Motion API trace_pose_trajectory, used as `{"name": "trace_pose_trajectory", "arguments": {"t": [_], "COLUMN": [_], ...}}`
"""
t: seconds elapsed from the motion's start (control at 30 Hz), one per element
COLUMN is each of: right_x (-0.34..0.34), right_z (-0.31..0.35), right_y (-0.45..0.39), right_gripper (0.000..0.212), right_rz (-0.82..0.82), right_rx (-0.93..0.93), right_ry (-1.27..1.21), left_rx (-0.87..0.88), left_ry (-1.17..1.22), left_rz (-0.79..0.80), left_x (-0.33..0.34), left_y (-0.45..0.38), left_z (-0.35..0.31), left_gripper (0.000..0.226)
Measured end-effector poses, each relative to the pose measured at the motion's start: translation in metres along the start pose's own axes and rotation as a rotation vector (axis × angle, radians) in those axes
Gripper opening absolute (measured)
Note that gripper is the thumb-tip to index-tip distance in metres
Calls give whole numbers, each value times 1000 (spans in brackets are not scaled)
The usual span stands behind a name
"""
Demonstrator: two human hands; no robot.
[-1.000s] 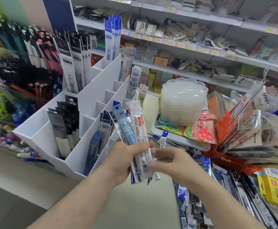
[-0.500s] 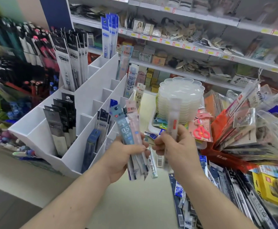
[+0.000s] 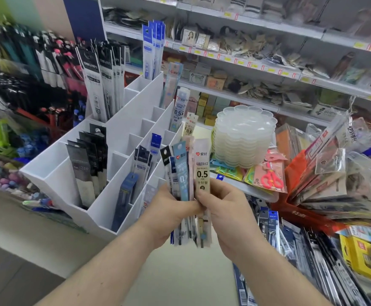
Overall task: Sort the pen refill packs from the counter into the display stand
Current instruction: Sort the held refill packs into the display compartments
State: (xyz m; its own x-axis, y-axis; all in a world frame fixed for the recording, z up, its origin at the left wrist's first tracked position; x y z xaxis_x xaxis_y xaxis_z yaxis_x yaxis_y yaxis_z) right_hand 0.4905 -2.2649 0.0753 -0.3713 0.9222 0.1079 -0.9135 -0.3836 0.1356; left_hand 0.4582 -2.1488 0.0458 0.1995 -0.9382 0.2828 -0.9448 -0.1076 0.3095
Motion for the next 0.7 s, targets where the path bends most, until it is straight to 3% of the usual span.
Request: {"name": "trace_pose_trajectory", "arguments": {"t": [0.1,0.2,0.5,0.7], "right_x": [-5,-8,-9,-15], "right_z": [-4,-4,-10,-6], "right_y": [-3,-3,-7,-7], "right_gripper": [28,16,16,7], "right_rz": [-160,-217,-159,-130], "right_rx": [-37,-71,-155,-159], "right_ry": [-23,-3,205,230], "left_rx": [8,-7,18,-17], "left_ry": [22,36,-90,-26], "left_rz": [-15,-17,-73,-50], "left_x": [-3,-4,-5,-12], "left_y": [-1,1,4,4], "left_z": [0,-2,-4,-4], "left_gripper": [43,38,43,36]}}
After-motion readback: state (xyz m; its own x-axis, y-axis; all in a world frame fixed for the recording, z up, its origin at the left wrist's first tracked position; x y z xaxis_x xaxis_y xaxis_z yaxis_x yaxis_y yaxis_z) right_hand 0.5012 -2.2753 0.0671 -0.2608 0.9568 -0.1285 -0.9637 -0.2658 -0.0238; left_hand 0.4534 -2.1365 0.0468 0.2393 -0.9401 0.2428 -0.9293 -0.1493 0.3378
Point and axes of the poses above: each hand's wrist, its own y-axis away from the middle knuckle, its own x-axis out of the palm, z = x × y, the point moved 1 cm from there along -y, towards the middle knuckle, and after that the axes turned 8 degrees about -x, right-handed, at the moved point
